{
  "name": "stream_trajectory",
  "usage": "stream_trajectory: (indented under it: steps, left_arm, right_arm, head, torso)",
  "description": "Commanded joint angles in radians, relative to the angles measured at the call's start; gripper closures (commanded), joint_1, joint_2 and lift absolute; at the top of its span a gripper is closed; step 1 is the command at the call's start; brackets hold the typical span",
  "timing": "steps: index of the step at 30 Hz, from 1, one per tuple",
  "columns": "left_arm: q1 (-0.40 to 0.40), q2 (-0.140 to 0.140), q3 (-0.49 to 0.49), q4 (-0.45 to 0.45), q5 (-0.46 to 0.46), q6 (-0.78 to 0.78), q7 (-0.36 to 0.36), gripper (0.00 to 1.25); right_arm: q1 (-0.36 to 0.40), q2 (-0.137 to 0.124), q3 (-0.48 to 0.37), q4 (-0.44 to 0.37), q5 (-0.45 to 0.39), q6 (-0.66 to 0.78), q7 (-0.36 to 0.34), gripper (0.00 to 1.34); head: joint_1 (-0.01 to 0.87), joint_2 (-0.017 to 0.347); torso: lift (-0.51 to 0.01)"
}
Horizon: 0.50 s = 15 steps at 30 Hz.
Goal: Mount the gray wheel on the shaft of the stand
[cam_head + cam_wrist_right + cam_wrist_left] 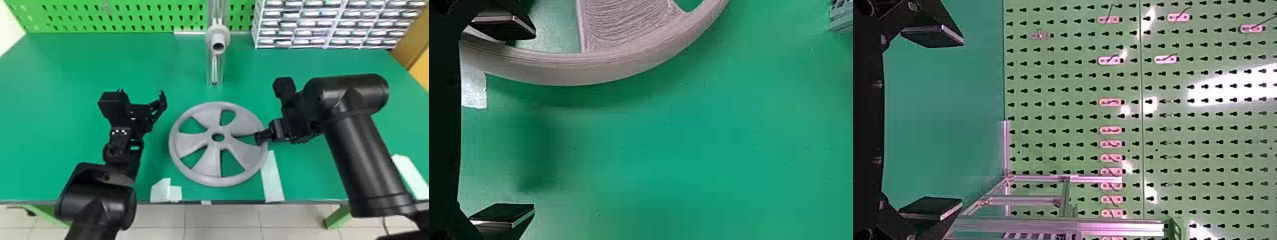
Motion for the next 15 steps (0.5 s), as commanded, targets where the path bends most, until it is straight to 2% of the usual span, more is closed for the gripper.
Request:
stream_trajectory:
  steps: [1, 15]
  left_arm:
    - [0.000, 0.000, 0.000, 0.000, 0.000, 0.000, 0.000, 0.15]
    - [0.000, 0.000, 0.001, -0.002, 0.000, 0.000, 0.000, 0.15]
  right_arm:
    - [-0.002, 0.000, -0.006, 0.000, 0.009, -0.006, 0.000, 0.08]
    - [-0.003, 0.002, -0.006, 0.006, 0.010, -0.018, 0.000, 0.08]
  head:
    - [0.865, 0.052]
    - [0.865, 0.052]
  torso:
    - [-0.101]
    - [-0.101]
